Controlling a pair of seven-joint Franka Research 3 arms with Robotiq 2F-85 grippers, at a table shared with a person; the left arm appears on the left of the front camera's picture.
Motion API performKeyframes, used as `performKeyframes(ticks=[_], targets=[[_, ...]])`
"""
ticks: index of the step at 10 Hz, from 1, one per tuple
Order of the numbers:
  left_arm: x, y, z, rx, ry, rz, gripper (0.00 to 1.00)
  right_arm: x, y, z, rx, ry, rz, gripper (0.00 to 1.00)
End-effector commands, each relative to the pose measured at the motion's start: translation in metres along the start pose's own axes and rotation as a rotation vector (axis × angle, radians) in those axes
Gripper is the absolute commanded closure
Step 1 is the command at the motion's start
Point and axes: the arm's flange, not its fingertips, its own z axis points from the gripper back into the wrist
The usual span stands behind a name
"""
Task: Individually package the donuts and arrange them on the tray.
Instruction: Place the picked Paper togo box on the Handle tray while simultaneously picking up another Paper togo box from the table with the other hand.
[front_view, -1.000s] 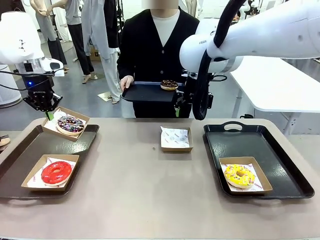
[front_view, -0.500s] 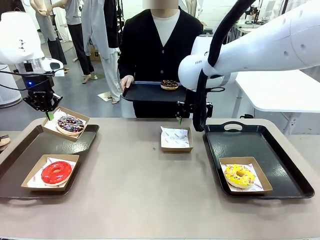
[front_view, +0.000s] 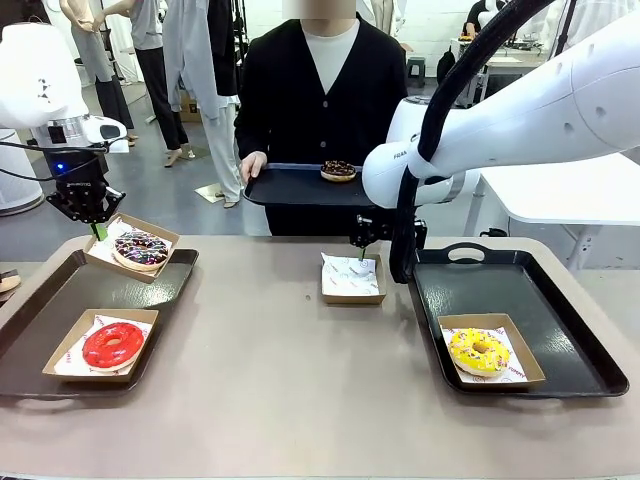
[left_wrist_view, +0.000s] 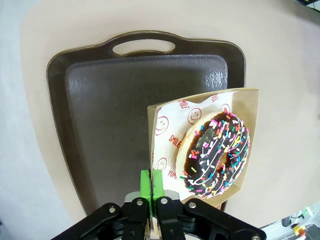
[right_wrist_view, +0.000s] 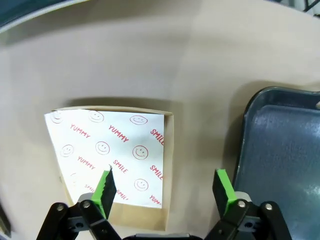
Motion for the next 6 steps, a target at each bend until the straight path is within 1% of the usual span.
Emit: performKeyframes(ticks=[1,4,6], targets=[[-0.0002,0.0004,0.0012,-0.004,-0.003,-0.004,0.99,0.0022,0.0023,0.0035,0.000,0.003,0.001,0.00],[-0.0002,0.0004,0.0012,-0.004,-0.003,-0.004,0.99,0.0006,0.0013,0.0015,0.001,-0.001,0.002,0.00],[0.0028,-0.0045,-0.0043,0.001,0.003,-0.014,0.99,-0.0050,0.0025,-0.0043,-0.020,0.016,0.002,0.00]])
